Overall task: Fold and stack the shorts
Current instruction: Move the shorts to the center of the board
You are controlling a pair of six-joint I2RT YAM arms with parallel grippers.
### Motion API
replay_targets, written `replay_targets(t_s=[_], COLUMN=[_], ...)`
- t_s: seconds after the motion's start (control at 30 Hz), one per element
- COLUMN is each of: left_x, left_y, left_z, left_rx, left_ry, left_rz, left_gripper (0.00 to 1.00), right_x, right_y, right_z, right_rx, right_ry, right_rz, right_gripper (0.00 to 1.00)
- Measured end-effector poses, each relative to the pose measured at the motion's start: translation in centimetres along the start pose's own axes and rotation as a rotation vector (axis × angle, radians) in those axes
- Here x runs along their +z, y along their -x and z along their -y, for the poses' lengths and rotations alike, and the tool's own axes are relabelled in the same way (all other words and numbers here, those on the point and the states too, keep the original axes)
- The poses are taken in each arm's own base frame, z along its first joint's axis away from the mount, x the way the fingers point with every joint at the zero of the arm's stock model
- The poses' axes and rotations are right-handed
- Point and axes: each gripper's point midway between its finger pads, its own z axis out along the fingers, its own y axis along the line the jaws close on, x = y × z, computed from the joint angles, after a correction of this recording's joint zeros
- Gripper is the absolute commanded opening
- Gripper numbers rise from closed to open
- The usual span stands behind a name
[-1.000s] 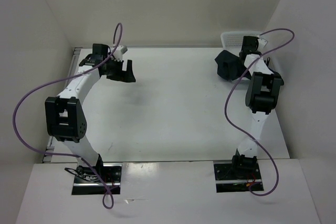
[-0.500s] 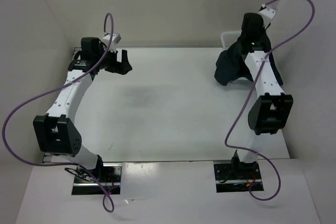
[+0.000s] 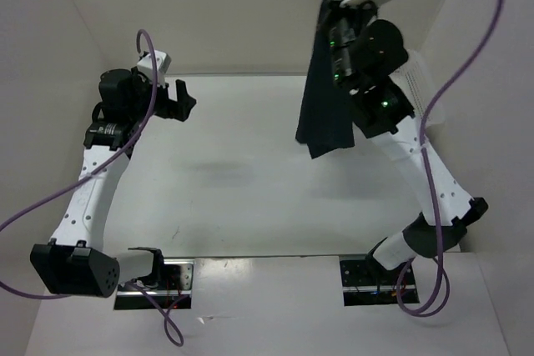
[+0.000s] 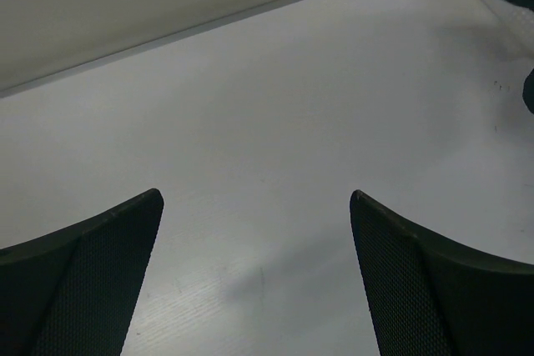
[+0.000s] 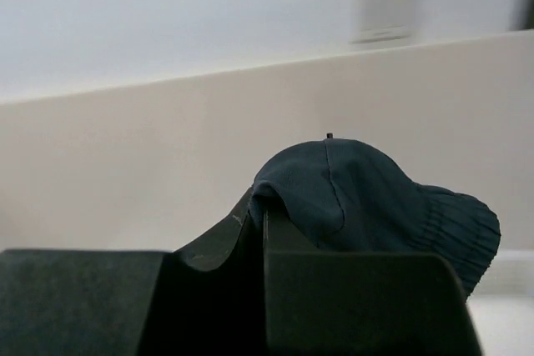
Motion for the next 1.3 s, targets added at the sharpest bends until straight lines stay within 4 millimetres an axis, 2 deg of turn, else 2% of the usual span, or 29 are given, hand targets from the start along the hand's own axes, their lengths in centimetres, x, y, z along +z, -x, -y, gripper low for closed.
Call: replay_targets(t_s=[0.1, 0.13, 0.17, 0.23, 0.3, 0.33, 0.4, 0.47, 0.53, 0.57, 0.63, 0.73, 0.8, 0.83, 0.9, 0.97, 1.0, 1.03, 1.1, 1.17, 1.23, 1.3], left_x=[-0.9, -1.2, -1.7, -2.5, -3.2, -3.5, -3.9, -4.1, -4.0, -3.9, -4.0, -4.3, -4.5, -4.5, -4.5, -4.5, -4.5, -4.4, -4.0, -3.4, -2.3, -1.1], left_y=[-0.9, -1.0, -1.0, -1.1, -1.3, -1.7, -2.8, -4.7, -6.9, -8.3, -10.9, -14.7, -16.7, -17.6, -19.3, -20.8, -21.4, -22.0, -23.3, -24.8, -26.5, -28.0], left_z=[-0.5, -0.8, -1.2, -1.8, -2.3, -2.4, -2.4, -2.4, -2.2, -2.1, -1.7, -0.4, 0.5, 1.1, 2.3, 3.8, 4.5, 5.4, 6.9, 8.6, 9.5, 9.4], left_rx=[-0.006, -0.007, -0.009, -0.012, -0.015, -0.019, -0.029, -0.046, -0.069, -0.082, -0.111, -0.161, -0.188, -0.203, -0.23, -0.249, -0.254, -0.255, -0.246, -0.227, -0.206, -0.198], left_ry=[0.034, 0.046, 0.066, 0.095, 0.118, 0.126, 0.135, 0.139, 0.136, 0.132, 0.117, 0.064, 0.028, 0.006, -0.041, -0.097, -0.122, -0.152, -0.203, -0.254, -0.281, -0.273], left_rz=[-0.008, -0.005, -0.002, 0.003, 0.006, 0.001, -0.023, -0.064, -0.121, -0.153, -0.222, -0.324, -0.377, -0.407, -0.466, -0.529, -0.555, -0.584, -0.639, -0.695, -0.733, -0.761], left_gripper=[0.99, 0.99, 0.99, 0.99, 0.99, 0.99, 0.99, 0.99, 0.99, 0.99, 0.99, 0.99, 0.99, 0.99, 0.99, 0.99, 0.99, 0.99, 0.99, 0.99, 0.99, 0.99], right_x=[-0.7, -0.9, -1.3, -2.5, -4.8, -6.3, -9.8, -12.4, -13.7, -13.6, -12.3, -9.0, -7.7, -7.4, -7.8, -9.5, -10.7, -12.6, -16.6, -19.9, -21.2, -21.5], right_y=[-2.6, -4.1, -6.7, -11.9, -18.3, -21.4, -26.8, -29.6, -30.8, -30.8, -29.8, -27.4, -27.0, -27.8, -30.8, -36.2, -38.9, -42.1, -47.1, -50.2, -51.7, -52.2], right_z=[-7.1, -9.7, -12.7, -17.3, -20.8, -22.2, -23.1, -22.7, -20.5, -18.9, -14.8, -8.0, -5.6, -5.2, -5.8, -6.1, -5.9, -5.3, -3.5, -1.8, -1.2, -1.3], right_rx=[0.022, 0.019, 0.006, -0.028, -0.099, -0.136, -0.202, -0.233, -0.239, -0.229, -0.195, -0.147, -0.136, -0.138, -0.155, -0.196, -0.219, -0.248, -0.303, -0.345, -0.362, -0.361], right_ry=[0.161, 0.217, 0.283, 0.39, 0.486, 0.535, 0.61, 0.651, 0.649, 0.631, 0.562, 0.409, 0.339, 0.326, 0.339, 0.366, 0.381, 0.394, 0.41, 0.414, 0.412, 0.413], right_rz=[-0.056, -0.084, -0.133, -0.23, -0.359, -0.425, -0.546, -0.614, -0.668, -0.681, -0.683, -0.637, -0.619, -0.628, -0.68, -0.787, -0.85, -0.929, -1.077, -1.197, -1.25, -1.264], right_gripper=[0.58, 0.67, 0.81, 0.96, 1.0, 1.0, 1.0, 1.0, 1.0, 1.0, 0.97, 0.96, 0.95, 0.95, 0.95, 0.95, 0.95, 0.95, 0.95, 0.95, 0.95, 0.94])
